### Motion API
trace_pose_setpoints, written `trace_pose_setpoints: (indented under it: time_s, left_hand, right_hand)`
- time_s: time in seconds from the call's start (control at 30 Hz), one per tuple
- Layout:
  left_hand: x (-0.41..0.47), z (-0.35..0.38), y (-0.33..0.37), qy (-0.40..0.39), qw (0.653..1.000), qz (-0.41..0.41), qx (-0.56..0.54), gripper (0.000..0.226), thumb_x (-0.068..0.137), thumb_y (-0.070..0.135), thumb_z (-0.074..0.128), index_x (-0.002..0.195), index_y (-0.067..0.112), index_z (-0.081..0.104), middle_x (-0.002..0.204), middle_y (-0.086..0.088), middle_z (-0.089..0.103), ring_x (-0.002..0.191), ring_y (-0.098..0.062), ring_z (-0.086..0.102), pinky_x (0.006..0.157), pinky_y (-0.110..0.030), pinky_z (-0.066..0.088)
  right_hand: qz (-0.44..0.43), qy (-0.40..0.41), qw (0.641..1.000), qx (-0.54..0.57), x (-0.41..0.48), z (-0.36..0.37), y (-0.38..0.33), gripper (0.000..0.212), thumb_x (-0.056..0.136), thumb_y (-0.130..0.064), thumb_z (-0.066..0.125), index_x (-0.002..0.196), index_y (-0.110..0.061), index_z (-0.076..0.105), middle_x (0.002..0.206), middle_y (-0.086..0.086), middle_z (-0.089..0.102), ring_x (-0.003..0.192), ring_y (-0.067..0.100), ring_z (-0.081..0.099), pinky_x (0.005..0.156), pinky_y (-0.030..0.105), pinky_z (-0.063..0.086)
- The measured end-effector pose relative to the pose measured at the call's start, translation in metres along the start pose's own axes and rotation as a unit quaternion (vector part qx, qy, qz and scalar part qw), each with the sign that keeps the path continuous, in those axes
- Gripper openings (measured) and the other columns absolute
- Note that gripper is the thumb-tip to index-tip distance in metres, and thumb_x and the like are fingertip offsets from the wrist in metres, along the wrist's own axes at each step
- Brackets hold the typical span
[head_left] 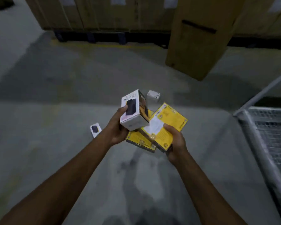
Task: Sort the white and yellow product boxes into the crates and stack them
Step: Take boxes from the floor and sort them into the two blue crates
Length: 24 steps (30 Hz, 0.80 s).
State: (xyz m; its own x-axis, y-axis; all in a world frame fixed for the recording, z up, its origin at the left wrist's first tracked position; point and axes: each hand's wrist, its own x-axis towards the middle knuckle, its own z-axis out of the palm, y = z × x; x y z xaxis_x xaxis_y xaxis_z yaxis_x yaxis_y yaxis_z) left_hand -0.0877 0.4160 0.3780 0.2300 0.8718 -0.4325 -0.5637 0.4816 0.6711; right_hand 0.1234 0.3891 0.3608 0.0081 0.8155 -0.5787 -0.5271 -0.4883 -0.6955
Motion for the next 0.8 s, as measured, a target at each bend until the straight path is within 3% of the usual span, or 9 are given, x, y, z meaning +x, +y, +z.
trace_pose_setpoints:
  time_s: [0.07, 0.17, 0.2, 0.3, 0.43, 0.57, 0.73, 0.8]
  left_hand:
    - [-0.033, 0.057, 0.039, -0.013, 1.0, -0.005, -0.001, 0.048, 0.081, 0.041, 0.068, 0.124, 0.02, 0.067, 0.113, -0.005, 0.072, 0.098, -0.02, 0.069, 0.087, -0.031, 0.056]
    - [-0.096, 0.141, 0.097, -0.047, 0.999, -0.001, -0.012, 0.075, 0.069, 0.044, 0.081, 0.136, 0.019, 0.058, 0.121, -0.005, 0.067, 0.108, -0.022, 0.065, 0.101, -0.035, 0.047]
    - [-0.117, 0.169, 0.113, -0.067, 0.998, 0.004, -0.021, 0.075, 0.069, 0.046, 0.079, 0.136, 0.019, 0.058, 0.123, -0.006, 0.066, 0.11, -0.023, 0.063, 0.103, -0.037, 0.045]
    - [-0.173, 0.242, 0.148, -0.082, 0.996, 0.0, -0.032, 0.087, 0.071, 0.052, 0.076, 0.146, 0.019, 0.047, 0.137, -0.012, 0.052, 0.119, -0.029, 0.055, 0.114, -0.045, 0.032]
    - [-0.227, 0.319, 0.169, -0.061, 0.995, 0.034, -0.066, 0.084, 0.076, 0.056, 0.073, 0.147, 0.021, 0.045, 0.156, -0.01, 0.035, 0.141, -0.03, 0.035, 0.122, -0.048, 0.015]
    - [-0.252, 0.377, 0.169, -0.075, 0.994, 0.025, -0.073, 0.076, 0.084, 0.063, 0.058, 0.145, 0.019, 0.048, 0.141, -0.013, 0.046, 0.127, -0.031, 0.042, 0.118, -0.051, 0.02]
    - [-0.264, 0.421, 0.17, -0.101, 0.993, 0.02, -0.056, 0.071, 0.086, 0.063, 0.054, 0.143, 0.02, 0.05, 0.134, -0.015, 0.051, 0.124, -0.034, 0.045, 0.116, -0.056, 0.024]
    - [-0.267, 0.429, 0.169, -0.099, 0.994, 0.025, -0.049, 0.067, 0.089, 0.06, 0.053, 0.142, 0.02, 0.052, 0.128, -0.014, 0.058, 0.117, -0.033, 0.053, 0.112, -0.054, 0.032]
  right_hand:
    - [0.009, 0.004, 1.0, 0.013, -0.058, 0.013, -0.061, 0.051, 0.079, -0.019, 0.069, 0.128, -0.007, 0.062, 0.118, 0.016, 0.071, 0.108, 0.038, 0.068, 0.095, 0.054, 0.052]
    - [0.019, -0.018, 0.999, 0.036, -0.153, 0.033, -0.15, 0.039, 0.089, -0.021, 0.06, 0.125, -0.007, 0.062, 0.116, 0.016, 0.072, 0.091, 0.035, 0.073, 0.072, 0.045, 0.06]
    - [0.014, -0.025, 0.998, 0.049, -0.184, 0.038, -0.177, 0.035, 0.093, -0.02, 0.055, 0.124, -0.007, 0.062, 0.117, 0.017, 0.071, 0.089, 0.034, 0.073, 0.072, 0.045, 0.06]
    - [-0.009, -0.04, 0.995, 0.089, -0.265, 0.048, -0.246, 0.036, 0.095, -0.022, 0.05, 0.125, -0.008, 0.062, 0.121, 0.017, 0.07, 0.098, 0.035, 0.071, 0.088, 0.05, 0.055]
    - [-0.016, -0.071, 0.986, 0.149, -0.344, 0.048, -0.307, 0.043, 0.087, -0.028, 0.054, 0.124, -0.01, 0.065, 0.116, 0.015, 0.071, 0.095, 0.034, 0.072, 0.075, 0.042, 0.06]
    - [-0.037, -0.103, 0.982, 0.152, -0.391, 0.037, -0.352, 0.04, 0.079, -0.035, 0.054, 0.111, -0.014, 0.066, 0.093, 0.008, 0.074, 0.072, 0.026, 0.073, 0.055, 0.031, 0.058]
    - [-0.074, -0.117, 0.981, 0.136, -0.415, 0.023, -0.388, 0.039, 0.088, -0.035, 0.051, 0.117, -0.014, 0.066, 0.103, 0.01, 0.074, 0.079, 0.028, 0.073, 0.057, 0.035, 0.058]
    - [-0.087, -0.118, 0.982, 0.117, -0.422, 0.022, -0.395, 0.037, 0.089, -0.03, 0.052, 0.119, -0.013, 0.065, 0.106, 0.012, 0.075, 0.083, 0.029, 0.074, 0.061, 0.037, 0.06]
